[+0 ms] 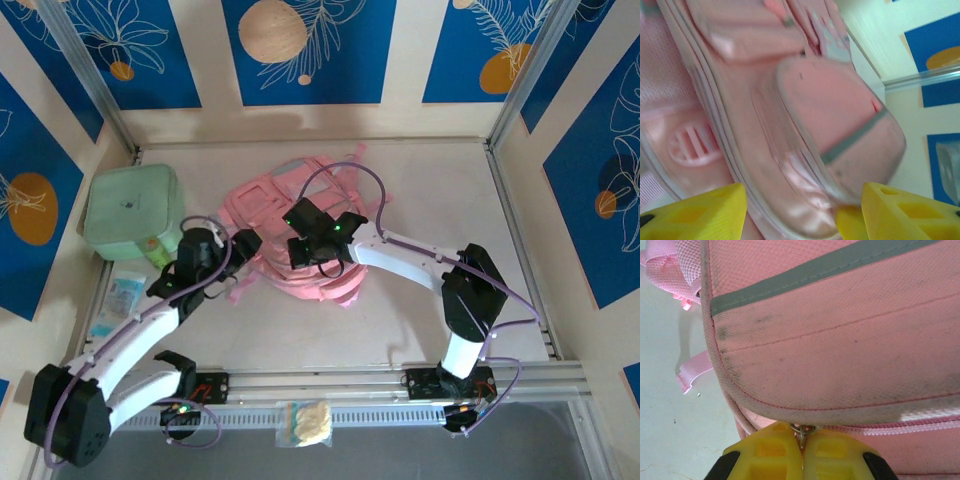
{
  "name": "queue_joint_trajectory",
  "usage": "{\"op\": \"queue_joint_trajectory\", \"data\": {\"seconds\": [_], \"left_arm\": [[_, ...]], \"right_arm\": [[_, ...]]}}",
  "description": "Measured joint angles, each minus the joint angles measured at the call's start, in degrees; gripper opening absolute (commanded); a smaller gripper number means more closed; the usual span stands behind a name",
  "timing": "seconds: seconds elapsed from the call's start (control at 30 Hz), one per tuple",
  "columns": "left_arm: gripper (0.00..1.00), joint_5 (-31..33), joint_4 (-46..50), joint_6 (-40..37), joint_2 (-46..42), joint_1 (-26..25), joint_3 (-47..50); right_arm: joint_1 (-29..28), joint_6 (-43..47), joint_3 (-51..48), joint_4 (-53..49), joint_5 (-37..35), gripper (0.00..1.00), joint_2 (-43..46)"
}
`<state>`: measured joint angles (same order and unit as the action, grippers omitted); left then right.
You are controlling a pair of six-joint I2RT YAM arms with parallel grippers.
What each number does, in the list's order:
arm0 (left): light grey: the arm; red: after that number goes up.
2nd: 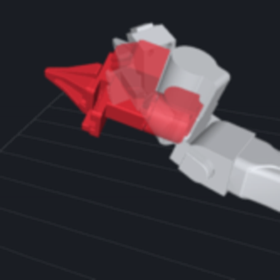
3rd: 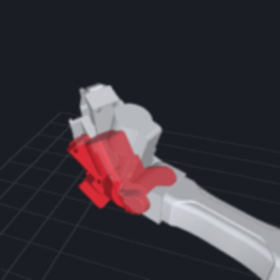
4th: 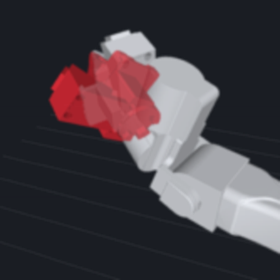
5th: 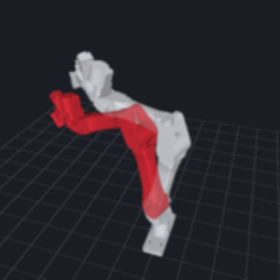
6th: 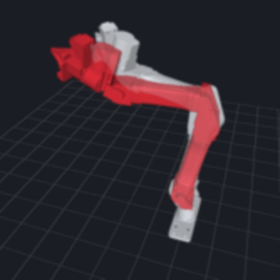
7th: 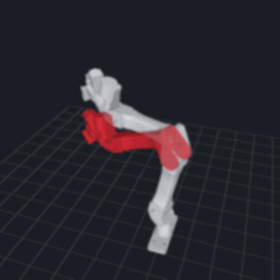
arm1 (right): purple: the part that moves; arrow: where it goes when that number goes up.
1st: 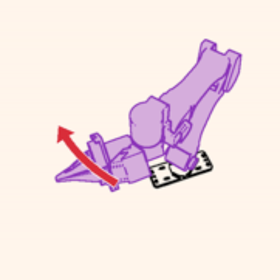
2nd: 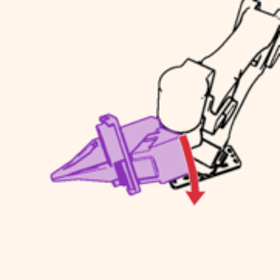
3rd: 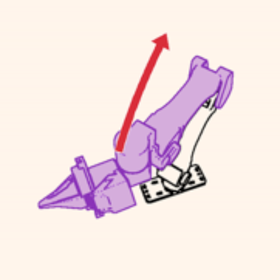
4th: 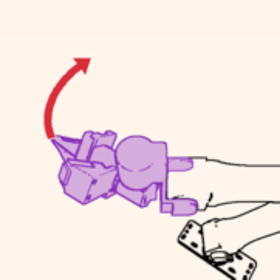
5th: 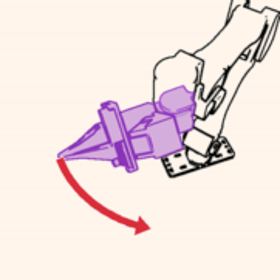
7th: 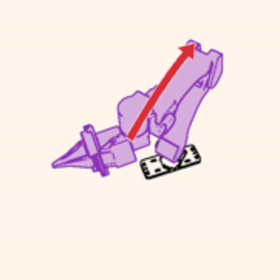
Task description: Pack the student bag
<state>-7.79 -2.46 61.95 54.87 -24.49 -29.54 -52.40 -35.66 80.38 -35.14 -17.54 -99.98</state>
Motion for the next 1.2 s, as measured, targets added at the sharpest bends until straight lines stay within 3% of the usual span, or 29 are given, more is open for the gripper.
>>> {"op": "queue_joint_trajectory", "data": {"seconds": [0.1,0.33,0.97,1.2], "left_arm": [[0.63,1.9,-0.7,4.5,2.9,-3.8,0.4],[0.59,6.2,-2.9,9.7,11.4,-7.0,-0.7],[0.48,12.9,-6.5,18.2,14.7,-11.1,-4.2],[0.54,16.2,-3.1,19.2,11.6,-11.3,-5.4]], "right_arm": [[-0.2,0.0,-0.5,0.4,0.0,0.00,0.0],[-0.8,0.1,-0.6,0.7,-0.5,0.00,0.0],[-0.7,0.6,-1.4,1.9,-1.1,0.00,-0.4],[-0.6,1.1,-1.6,2.0,-1.7,0.00,-0.4]]}}
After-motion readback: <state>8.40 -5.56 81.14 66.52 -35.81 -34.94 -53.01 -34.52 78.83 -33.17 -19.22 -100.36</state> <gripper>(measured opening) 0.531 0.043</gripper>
